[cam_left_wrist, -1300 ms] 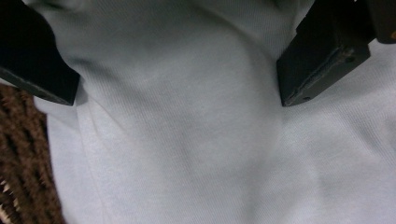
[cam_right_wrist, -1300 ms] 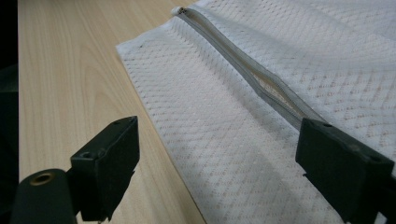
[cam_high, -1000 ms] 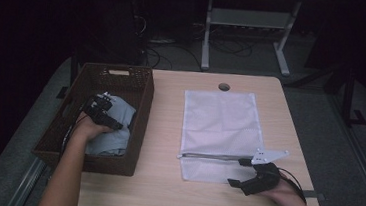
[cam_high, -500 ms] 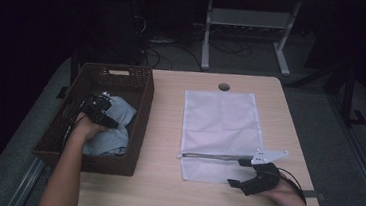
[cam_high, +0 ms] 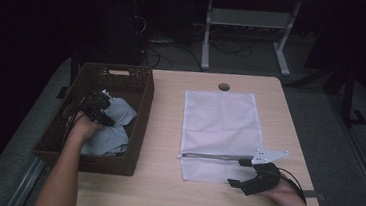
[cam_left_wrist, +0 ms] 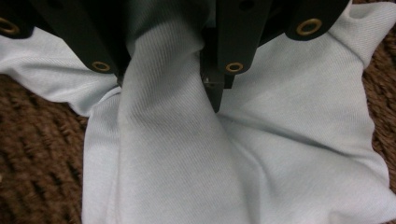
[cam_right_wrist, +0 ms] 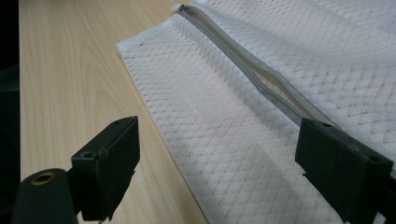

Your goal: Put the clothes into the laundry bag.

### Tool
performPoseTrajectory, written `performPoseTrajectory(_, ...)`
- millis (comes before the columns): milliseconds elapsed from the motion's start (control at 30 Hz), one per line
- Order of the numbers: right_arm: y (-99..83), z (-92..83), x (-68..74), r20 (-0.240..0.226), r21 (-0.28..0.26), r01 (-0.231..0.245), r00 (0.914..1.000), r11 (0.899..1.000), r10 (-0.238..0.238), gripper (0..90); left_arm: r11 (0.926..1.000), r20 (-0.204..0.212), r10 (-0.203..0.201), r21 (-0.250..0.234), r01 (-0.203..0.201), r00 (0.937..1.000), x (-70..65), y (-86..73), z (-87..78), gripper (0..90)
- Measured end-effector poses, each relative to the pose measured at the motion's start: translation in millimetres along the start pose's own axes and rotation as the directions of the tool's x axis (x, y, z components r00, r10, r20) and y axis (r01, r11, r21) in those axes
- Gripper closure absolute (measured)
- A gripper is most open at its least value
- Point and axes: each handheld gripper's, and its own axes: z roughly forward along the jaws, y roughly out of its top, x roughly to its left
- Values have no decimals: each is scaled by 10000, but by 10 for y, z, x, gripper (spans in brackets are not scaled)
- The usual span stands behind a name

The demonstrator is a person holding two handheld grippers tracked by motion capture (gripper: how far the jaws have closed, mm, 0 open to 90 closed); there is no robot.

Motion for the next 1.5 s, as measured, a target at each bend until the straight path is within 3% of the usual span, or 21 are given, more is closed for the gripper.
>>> performPoseTrajectory(267, 0, -10, -13, -23, -42, -87, 10000, 10000, 87, 135, 9973, 473, -442, -565, 468, 9979, 78, -3, -176, 709)
performPoseTrajectory(433, 1, -13, -11, -10, -80, -70, 10000, 9999, 70, 135, 9898, 1057, -905, -1003, 1012, 9903, 141, -30, -307, 708)
performPoseTrajectory(667, 3, -16, -11, -20, -116, -77, 10000, 9999, 77, 135, 9859, 1343, -504, -1516, 708, 9897, 88, -8, -502, 708)
performPoseTrajectory(1167, 1, -32, -18, -59, -203, -149, 9999, 9997, 148, 135, 9822, 1790, 300, -1879, 43, 9834, 7, 142, -889, 709)
performPoseTrajectory(1500, 3, -32, -18, -75, -238, -164, 9998, 9996, 162, 135, 9731, 2271, 541, -2302, -4, 9724, -29, 165, -1116, 709)
